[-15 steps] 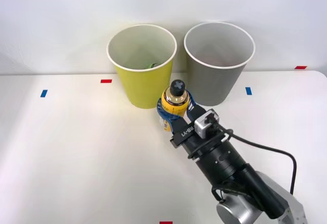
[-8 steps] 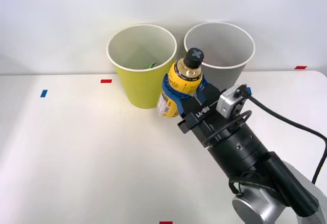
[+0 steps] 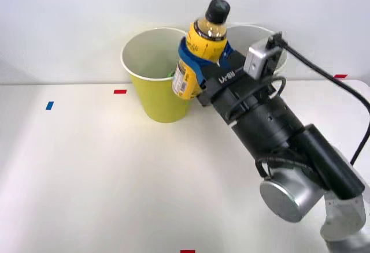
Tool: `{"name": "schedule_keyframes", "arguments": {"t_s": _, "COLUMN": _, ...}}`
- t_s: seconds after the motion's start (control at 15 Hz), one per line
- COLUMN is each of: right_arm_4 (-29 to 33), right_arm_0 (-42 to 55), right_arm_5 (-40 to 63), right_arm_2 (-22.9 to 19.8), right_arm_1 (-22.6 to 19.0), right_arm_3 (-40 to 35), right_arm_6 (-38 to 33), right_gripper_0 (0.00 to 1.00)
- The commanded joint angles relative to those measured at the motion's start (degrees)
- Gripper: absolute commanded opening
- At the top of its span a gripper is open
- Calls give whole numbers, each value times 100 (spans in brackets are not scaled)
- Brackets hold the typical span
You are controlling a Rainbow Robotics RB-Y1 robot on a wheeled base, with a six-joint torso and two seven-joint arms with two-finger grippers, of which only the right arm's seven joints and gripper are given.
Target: Put cans in the gray bin, plastic bottles in the light green bin
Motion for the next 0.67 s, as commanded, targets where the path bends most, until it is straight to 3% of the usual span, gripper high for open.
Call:
{"name": "schedule_keyframes", "arguments": {"t_s": 0.07, "right_arm_4": -75, "right_arm_0": -447, "right_arm_5": 628, "right_arm_2": -233, "right_arm_1": 489, "right_arm_3": -9, "right_arm_6": -99, "right_gripper_0": 0}}
{"name": "schedule_keyframes", "arguments": {"t_s": 0.47, "right_arm_4": 66, "right_arm_0": -1159, "right_arm_5": 2087, "right_arm_2": -541, "right_arm_1": 1412, "right_arm_3": 88, "right_arm_6": -46, "right_gripper_0": 0}}
{"name": "schedule_keyframes", "arguments": {"t_s": 0.67, "right_arm_4": 154, "right_arm_0": -1774, "right_arm_5": 1270, "right_arm_2": -550, "right_arm_1": 1746, "right_arm_3": 1310, "right_arm_6": 42, "right_gripper_0": 0}}
